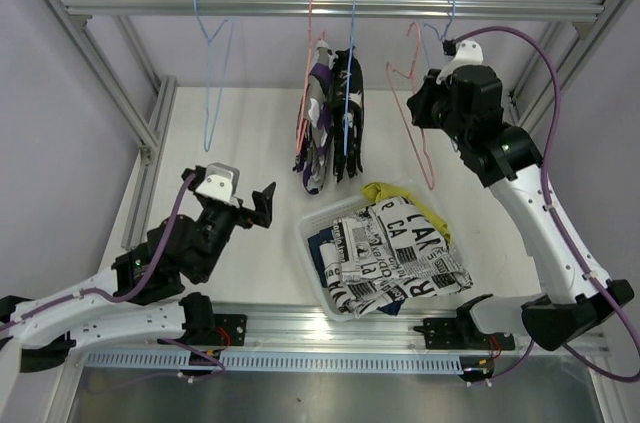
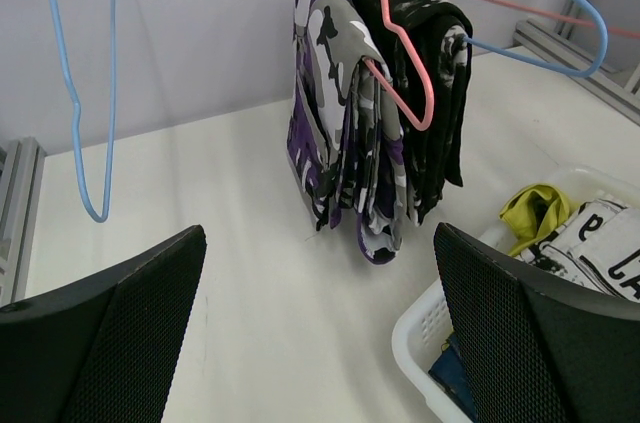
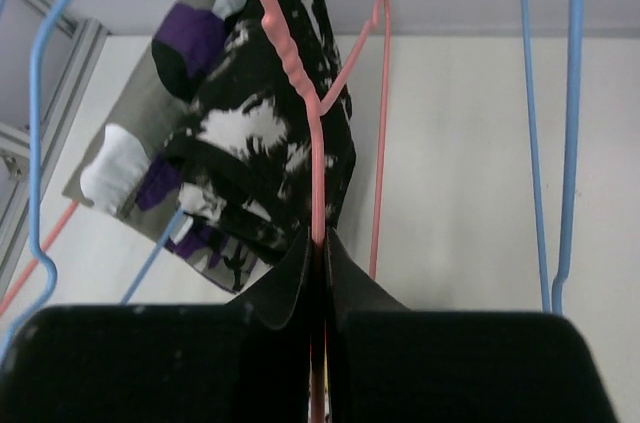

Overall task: Remove the trousers from the hanger
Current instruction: Place the hanger at the clothesline.

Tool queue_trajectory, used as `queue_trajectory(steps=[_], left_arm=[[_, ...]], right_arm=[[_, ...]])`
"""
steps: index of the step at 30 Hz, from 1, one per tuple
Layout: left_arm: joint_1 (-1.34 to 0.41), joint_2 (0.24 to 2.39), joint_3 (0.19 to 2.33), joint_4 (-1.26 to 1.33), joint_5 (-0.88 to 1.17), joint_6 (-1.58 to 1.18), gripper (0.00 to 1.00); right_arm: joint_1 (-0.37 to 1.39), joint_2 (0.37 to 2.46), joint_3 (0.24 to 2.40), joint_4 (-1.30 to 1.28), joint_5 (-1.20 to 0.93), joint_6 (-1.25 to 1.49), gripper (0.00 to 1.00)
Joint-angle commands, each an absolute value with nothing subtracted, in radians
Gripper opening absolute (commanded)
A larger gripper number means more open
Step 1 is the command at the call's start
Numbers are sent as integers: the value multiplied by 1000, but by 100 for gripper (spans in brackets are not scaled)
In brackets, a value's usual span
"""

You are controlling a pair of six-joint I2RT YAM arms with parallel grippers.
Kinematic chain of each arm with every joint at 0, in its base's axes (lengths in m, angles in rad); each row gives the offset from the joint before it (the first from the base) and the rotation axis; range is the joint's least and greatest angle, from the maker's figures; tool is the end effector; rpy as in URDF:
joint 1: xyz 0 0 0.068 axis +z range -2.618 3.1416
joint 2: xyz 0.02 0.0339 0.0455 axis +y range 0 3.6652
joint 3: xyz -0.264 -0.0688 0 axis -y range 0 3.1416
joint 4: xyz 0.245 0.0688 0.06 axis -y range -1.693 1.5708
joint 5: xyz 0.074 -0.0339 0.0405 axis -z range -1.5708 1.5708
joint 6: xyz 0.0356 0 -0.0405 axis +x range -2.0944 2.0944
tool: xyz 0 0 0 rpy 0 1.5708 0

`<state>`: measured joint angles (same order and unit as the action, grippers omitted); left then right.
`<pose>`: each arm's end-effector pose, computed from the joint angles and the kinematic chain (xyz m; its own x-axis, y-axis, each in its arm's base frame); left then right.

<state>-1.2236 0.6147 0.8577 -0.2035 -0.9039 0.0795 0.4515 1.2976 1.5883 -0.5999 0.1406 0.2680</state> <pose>0.0684 -0.1067 0.3867 0.0384 0.0383 -0.9985 0.3124 0.9487 0.0484 0.2454 0.1135 0.4622 -0.3466 0.1233 -0.9299 -0.2283 0.9504 0.2111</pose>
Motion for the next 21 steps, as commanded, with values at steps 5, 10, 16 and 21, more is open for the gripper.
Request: queue_trajectory(steps=[5,10,16,21], left_arm=[[-1216,597,838,-166,-874,89,99],[-1215,612,841,-178,-871,84,99],[-1215,609,839,-173,-864,84,99],[-1210,607,831,-166,-865,95,99]], right_arm=[[405,1362,1758,-545,92,229,0],[388,1417,1836,-558,89,221,0],[354,1480,1931,-574,77,213,0],[302,1522,1947,-561,41,219,0]])
